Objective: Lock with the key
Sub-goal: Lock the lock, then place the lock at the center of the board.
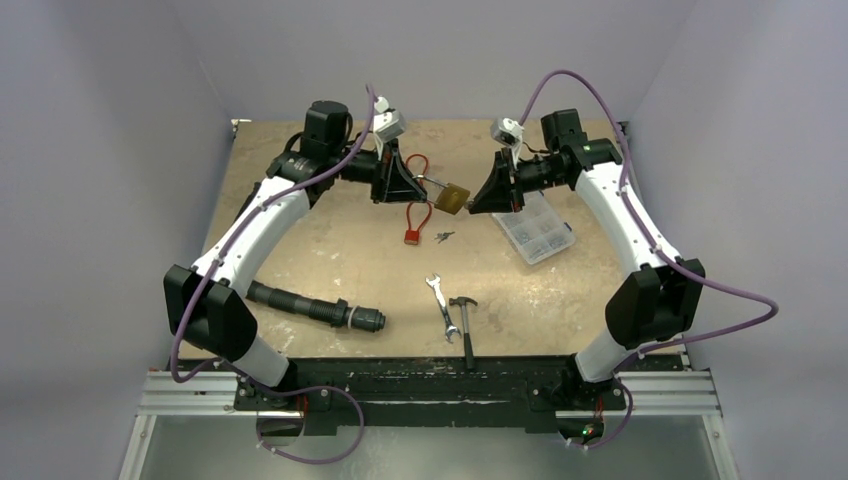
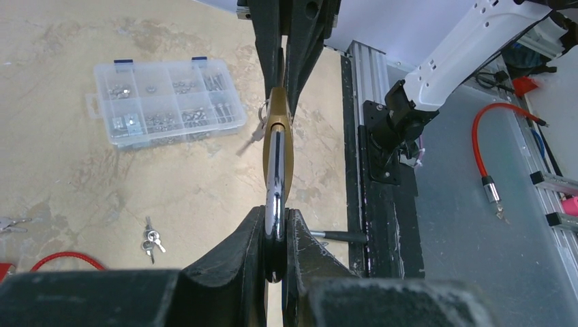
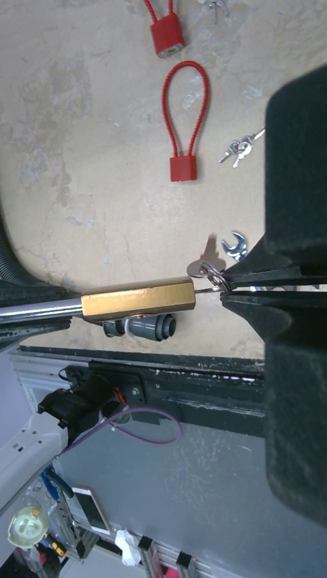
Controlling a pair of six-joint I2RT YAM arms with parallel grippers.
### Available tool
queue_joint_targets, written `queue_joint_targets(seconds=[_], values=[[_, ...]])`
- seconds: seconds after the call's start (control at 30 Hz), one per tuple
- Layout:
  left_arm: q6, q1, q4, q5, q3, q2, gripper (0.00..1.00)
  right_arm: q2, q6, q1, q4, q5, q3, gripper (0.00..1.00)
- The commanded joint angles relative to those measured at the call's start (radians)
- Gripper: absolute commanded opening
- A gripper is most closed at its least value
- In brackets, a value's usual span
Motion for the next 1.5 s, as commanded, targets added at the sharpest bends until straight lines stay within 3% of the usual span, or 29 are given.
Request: queue_joint_targets(seconds=[0.0, 0.67, 0.87, 1.0, 1.13, 1.37, 1.47], values=[[-0.022, 0.017, 0.097, 0.051, 0.05, -0.018, 0.0, -0.019, -0.039, 0.007, -0.029, -0.037, 0.033, 0.0], [-0.053, 0.121, 0.153, 0.08, 0.071, -0.021, 0.0, 0.048, -0.174, -0.045, -0.192, 0.009, -0.016, 0.0], [-0.002, 0.13, 0.098, 0.063, 0.07, -0.021, 0.0, 0.042, -0.164, -0.05, -0.171, 0.033, -0.039, 0.0], [0.181, 0.129, -0.145, -0.022, 0.113, 0.019, 0.0, -0.006, 0.001, -0.05, 0.019, 0.105, -0.117, 0.0], [0.524, 0.118, -0.54, -0.118, 0.223, 0.115, 0.0, -0.071, 0.134, -0.049, 0.197, 0.181, -0.214, 0.0], [0.911, 0.05, -0.853, -0.316, 0.246, 0.201, 0.0, -0.119, 0.242, -0.05, 0.327, 0.229, -0.338, 0.0], [1.013, -0.004, -0.955, -0.38, 0.233, 0.24, 0.0, -0.13, 0.265, -0.049, 0.36, 0.232, -0.367, 0.0]])
